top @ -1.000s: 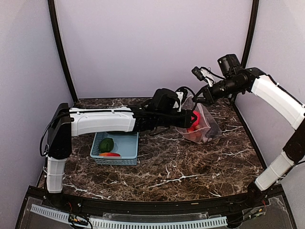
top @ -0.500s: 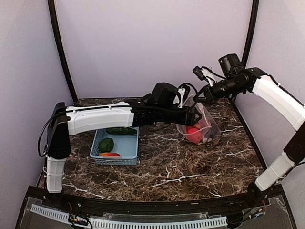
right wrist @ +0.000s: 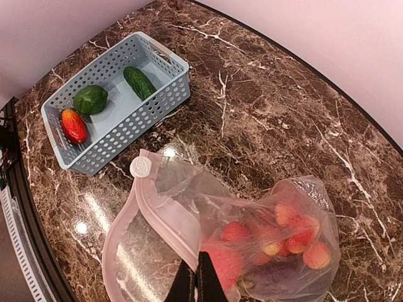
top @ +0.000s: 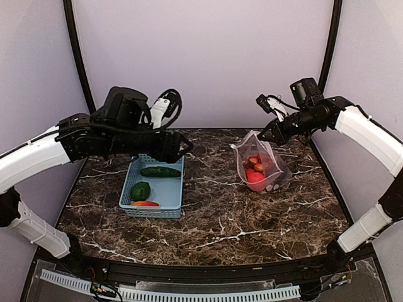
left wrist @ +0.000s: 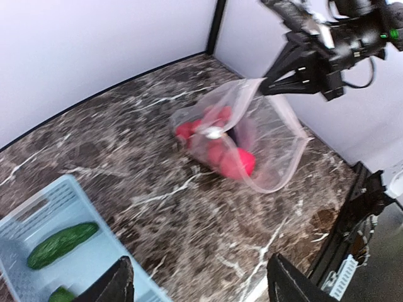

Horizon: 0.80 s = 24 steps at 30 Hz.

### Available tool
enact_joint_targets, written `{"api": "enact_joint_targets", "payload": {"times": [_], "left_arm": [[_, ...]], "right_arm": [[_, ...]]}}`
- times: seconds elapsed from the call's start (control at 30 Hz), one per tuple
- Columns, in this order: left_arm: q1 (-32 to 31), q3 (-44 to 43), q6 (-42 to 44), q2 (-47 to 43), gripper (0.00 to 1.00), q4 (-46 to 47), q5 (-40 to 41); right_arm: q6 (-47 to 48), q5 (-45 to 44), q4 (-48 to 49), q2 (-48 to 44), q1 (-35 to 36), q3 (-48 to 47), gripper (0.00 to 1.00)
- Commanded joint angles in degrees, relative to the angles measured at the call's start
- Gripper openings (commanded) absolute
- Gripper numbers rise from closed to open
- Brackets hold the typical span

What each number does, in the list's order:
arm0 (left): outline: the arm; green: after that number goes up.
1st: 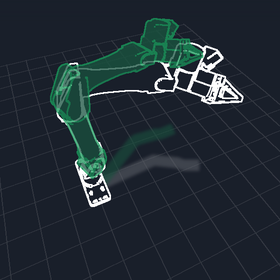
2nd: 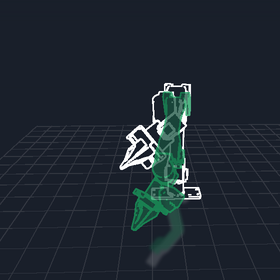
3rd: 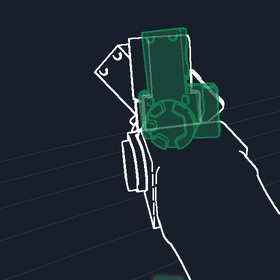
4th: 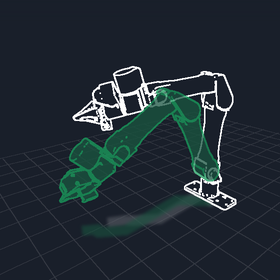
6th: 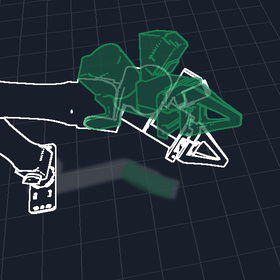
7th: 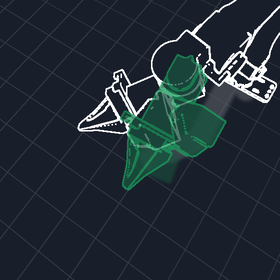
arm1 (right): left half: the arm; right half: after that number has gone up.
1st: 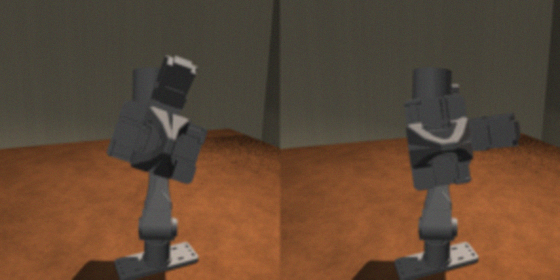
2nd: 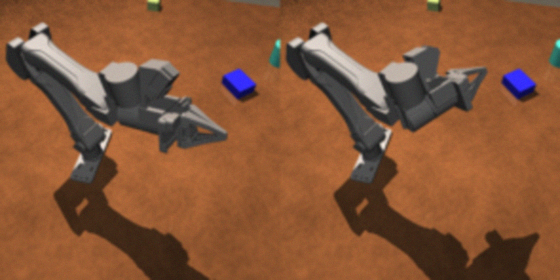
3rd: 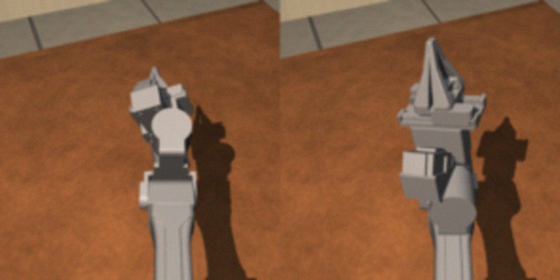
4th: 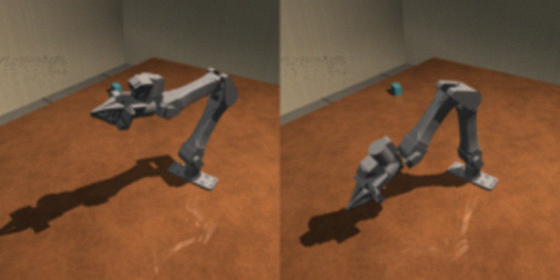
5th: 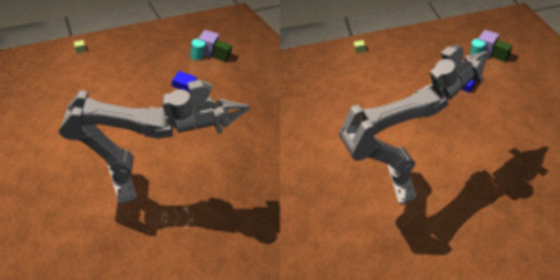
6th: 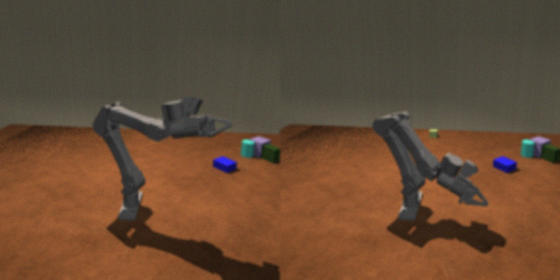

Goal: Place the food in the zip-top bag and seal the zipper
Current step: Place the fake fruit in the zipper food storage bag, then pick up the fake fruit from the bin.

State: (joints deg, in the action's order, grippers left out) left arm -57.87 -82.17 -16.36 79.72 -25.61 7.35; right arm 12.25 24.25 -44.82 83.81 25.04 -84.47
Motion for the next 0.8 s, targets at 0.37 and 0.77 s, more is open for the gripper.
{"api": "enact_joint_targets", "payload": {"times": [0.37, 0.77], "left_arm": [[18.8, 11.9, 6.6, -2.1, 0.79, -30.5, -1.3], [23.5, 10.4, 15.4, 12.4, 0.69, -28.3, -2.6]], "right_arm": [[1.1, -0.2, 1.8, -2.1, 0.0, 0.8, 0.0], [1.2, -0.5, 1.6, -2.9, 0.1, 2.8, 0.0]]}}
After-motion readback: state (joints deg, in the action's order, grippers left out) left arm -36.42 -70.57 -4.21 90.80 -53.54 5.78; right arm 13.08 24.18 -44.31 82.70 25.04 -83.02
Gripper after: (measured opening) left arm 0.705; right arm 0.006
